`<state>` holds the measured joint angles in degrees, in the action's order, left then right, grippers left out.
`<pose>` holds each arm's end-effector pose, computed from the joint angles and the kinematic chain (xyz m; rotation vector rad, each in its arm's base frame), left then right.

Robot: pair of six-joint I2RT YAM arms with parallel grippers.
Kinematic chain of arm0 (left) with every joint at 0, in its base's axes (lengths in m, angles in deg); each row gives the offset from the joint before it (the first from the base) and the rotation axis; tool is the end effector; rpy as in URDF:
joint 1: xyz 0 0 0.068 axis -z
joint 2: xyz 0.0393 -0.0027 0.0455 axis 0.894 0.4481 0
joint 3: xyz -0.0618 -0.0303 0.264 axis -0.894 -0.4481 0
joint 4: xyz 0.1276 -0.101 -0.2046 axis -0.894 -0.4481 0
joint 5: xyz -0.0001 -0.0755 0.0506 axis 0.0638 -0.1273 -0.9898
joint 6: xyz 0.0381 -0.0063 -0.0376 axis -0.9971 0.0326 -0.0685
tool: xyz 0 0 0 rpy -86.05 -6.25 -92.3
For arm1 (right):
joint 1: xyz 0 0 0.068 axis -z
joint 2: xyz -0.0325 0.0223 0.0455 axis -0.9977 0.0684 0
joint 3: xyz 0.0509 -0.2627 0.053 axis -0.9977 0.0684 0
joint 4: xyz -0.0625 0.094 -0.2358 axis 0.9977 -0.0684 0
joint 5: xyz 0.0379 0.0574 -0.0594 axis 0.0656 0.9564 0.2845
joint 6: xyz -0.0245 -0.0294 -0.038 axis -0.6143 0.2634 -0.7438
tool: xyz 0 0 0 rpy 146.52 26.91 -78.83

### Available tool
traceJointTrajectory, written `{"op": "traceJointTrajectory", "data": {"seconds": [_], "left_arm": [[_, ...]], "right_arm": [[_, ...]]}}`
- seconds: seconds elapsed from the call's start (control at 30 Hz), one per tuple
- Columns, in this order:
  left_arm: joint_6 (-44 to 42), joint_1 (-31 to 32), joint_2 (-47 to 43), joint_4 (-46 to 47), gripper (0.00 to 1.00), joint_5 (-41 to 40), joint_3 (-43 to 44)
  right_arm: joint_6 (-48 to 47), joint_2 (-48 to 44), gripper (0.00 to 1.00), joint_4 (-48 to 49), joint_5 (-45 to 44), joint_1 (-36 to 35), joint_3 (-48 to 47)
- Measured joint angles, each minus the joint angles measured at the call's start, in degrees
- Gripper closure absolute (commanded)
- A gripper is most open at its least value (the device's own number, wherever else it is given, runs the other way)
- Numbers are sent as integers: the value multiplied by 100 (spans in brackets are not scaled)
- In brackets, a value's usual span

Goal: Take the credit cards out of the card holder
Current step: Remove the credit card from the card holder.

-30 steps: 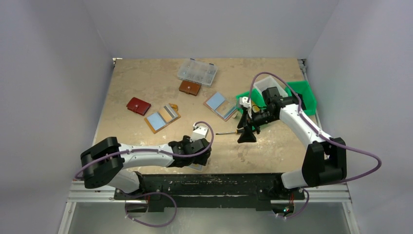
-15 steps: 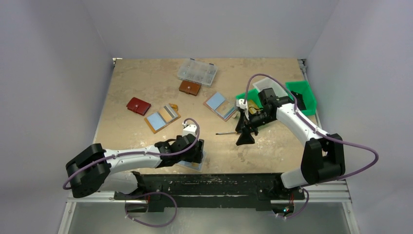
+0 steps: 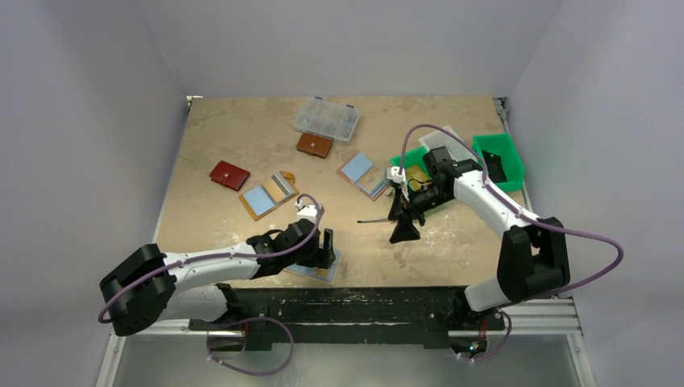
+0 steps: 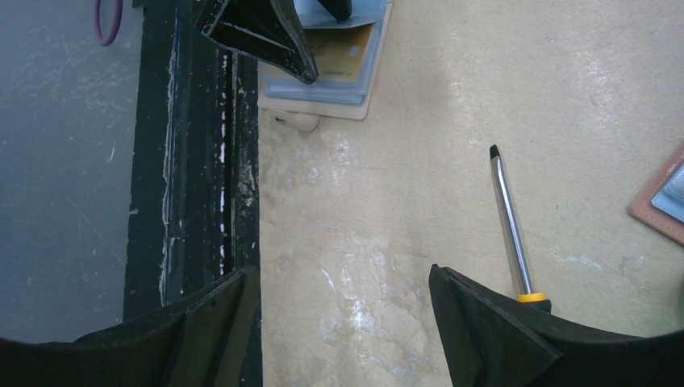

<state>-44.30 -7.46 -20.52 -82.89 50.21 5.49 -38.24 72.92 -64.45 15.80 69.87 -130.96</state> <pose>0.1296 -0.1793 0.1595 0.1508 2.4775 -0.5668 0.2403 0.1003 0.2344 -1.5186 1.9046 1.1176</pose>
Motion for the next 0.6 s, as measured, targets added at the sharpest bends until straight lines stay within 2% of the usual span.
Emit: {"op": "traceJointTrajectory", "data": {"seconds": [0.4,0.6], "left_arm": [[-90,-90,-243,22,26,262,-114],[-92,-188,-262,-22,32,295,-127]], "right_arm": [[-35,72,14,-42,-11,-120,0],[-37,72,14,-57,-22,-151,-2]]}}
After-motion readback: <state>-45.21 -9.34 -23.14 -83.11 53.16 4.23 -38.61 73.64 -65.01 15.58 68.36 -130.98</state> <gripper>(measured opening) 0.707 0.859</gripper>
